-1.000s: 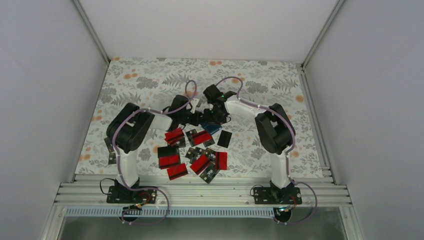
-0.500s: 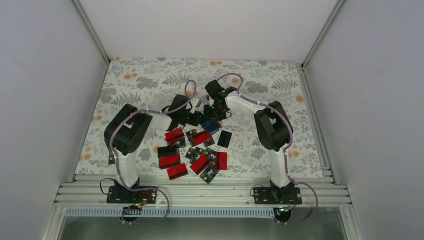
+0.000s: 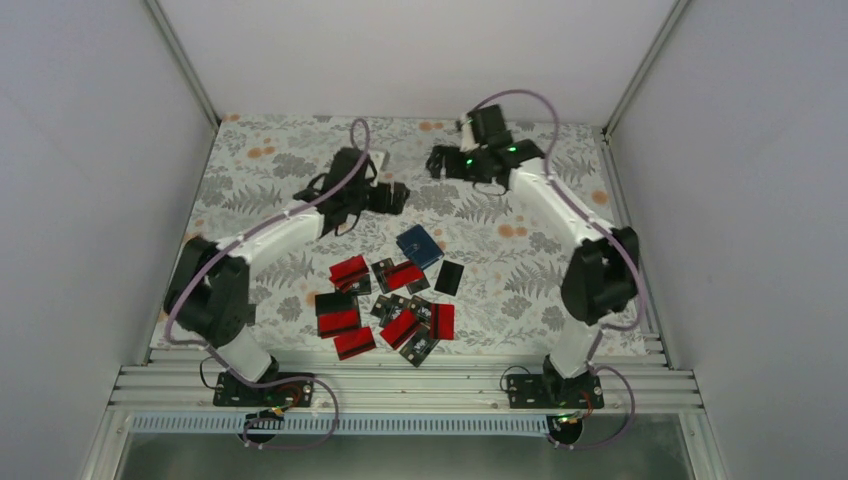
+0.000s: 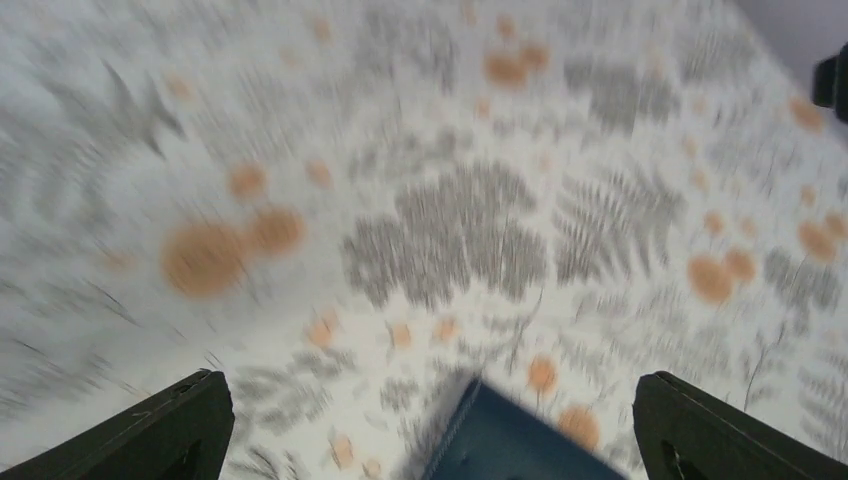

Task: Put the credit cards into the card holder

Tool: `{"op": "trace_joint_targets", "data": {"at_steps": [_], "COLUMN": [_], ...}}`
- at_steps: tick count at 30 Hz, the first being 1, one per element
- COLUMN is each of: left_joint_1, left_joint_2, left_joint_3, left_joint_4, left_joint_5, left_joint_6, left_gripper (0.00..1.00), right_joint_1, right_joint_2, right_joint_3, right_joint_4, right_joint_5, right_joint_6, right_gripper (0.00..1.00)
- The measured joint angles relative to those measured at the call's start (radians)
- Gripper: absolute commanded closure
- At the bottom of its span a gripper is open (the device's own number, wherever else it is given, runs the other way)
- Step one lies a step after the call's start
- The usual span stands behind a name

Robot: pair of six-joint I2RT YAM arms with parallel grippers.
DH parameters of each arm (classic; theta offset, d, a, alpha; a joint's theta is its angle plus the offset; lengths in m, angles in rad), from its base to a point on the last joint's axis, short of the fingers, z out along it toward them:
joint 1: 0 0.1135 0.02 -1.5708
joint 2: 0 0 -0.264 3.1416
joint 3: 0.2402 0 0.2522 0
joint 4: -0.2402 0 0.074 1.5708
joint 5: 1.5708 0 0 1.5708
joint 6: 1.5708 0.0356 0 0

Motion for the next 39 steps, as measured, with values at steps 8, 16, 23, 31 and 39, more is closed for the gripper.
{"op": "trace_joint_targets", "data": {"at_steps": [8, 16, 23, 31, 39], "left_joint_1": [-0.023, -0.055, 0.089, 0.275, 0.343], "left_joint_2": [-0.231, -0.483, -0.513, -0.477, -0.342], "left_joint_3": [0.225, 0.093, -0.225, -0.568, -0.724], "left_joint_4": [-0.187, -0.090, 0.137, 0.395, 0.789], "left_joint_5": [-0.334, -0.698, -0.739, -0.616, -0.587], "left_joint_6": [0.068, 0.215, 0.288, 0.289, 0.337], "left_gripper": [0.00, 0.00, 0.00, 0.00, 0.00], "right_joint_1": [-0.098, -0.098, -0.126, -0.250, -0.296], "right_joint_2": [-0.323, -0.490, -0.478, -0.454, -0.315], "right_joint_3": [-0.045, -0.201, -0.615, -0.946, -1.087], "right_joint_4": [0.144, 0.351, 0.616, 0.860, 1.176], "right_joint_5": [0.209, 0.454, 0.566, 0.626, 0.627], "right_joint_6": [-0.046, -0.172, -0.282, -0.321, -0.325], "right_gripper": [0.00, 0.01, 0.05, 0.00, 0.00]}}
